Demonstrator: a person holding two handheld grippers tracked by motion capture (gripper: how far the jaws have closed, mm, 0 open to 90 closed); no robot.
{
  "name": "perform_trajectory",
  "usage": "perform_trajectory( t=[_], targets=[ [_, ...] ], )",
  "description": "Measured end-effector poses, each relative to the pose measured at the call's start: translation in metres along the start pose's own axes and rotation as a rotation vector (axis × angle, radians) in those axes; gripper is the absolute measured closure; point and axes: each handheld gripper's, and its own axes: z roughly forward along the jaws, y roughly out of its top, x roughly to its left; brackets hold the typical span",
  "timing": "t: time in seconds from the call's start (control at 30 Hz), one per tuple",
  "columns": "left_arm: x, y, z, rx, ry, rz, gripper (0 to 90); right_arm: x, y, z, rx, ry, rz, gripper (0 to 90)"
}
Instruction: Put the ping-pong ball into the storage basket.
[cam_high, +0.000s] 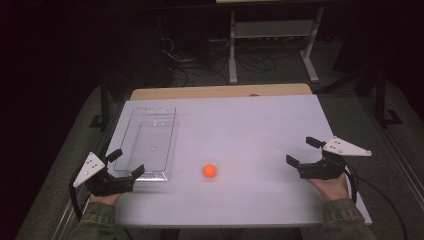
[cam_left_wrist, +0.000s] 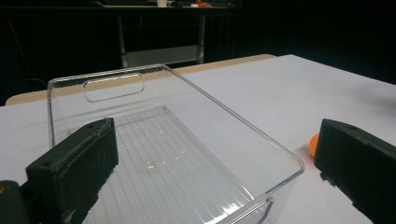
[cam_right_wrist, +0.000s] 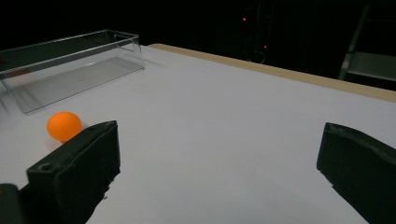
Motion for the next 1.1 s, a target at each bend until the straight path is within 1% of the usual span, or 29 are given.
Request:
perform_trajectory(
  t=[0.17,0.2,0.33,0.5,0.6,0.73,0.83,0.93,1.1],
  targets=[
    [-0.001,0.001,0.000,0.003,0.009,0.011,0.0,0.000,-0.001,-0.001,0.001,-0.008,0.002,0.0],
    [-0.001,0.002,0.000,-0.005,0.003,0.008,0.0,0.000,-0.001,-0.001,0.003,-0.011,0.003,0.0],
    [-0.003,0.004,0.001,-0.008,-0.009,0.001,0.0,0.000,-0.001,-0.002,0.002,-0.015,0.004,0.0],
    [-0.007,0.008,0.003,-0.008,-0.022,0.010,0.0,-0.001,-0.001,-0.003,0.001,-0.020,0.010,0.0],
    [-0.010,0.014,0.003,0.006,-0.005,0.042,0.0,0.000,-0.001,-0.004,-0.003,-0.024,0.012,0.0],
    [-0.012,0.017,0.005,0.029,-0.017,0.061,0.0,0.000,0.000,-0.004,-0.008,-0.021,0.011,0.0],
    [-0.014,0.021,0.005,0.027,-0.022,0.067,0.0,0.000,0.000,-0.004,-0.008,-0.022,0.009,0.0],
    [-0.016,0.027,0.006,0.037,-0.028,0.095,0.0,0.000,0.000,-0.004,-0.010,-0.021,0.007,0.0],
    [-0.017,0.035,0.009,0.050,-0.042,0.114,0.0,0.001,0.000,-0.004,-0.010,-0.021,0.007,0.0]
  ],
)
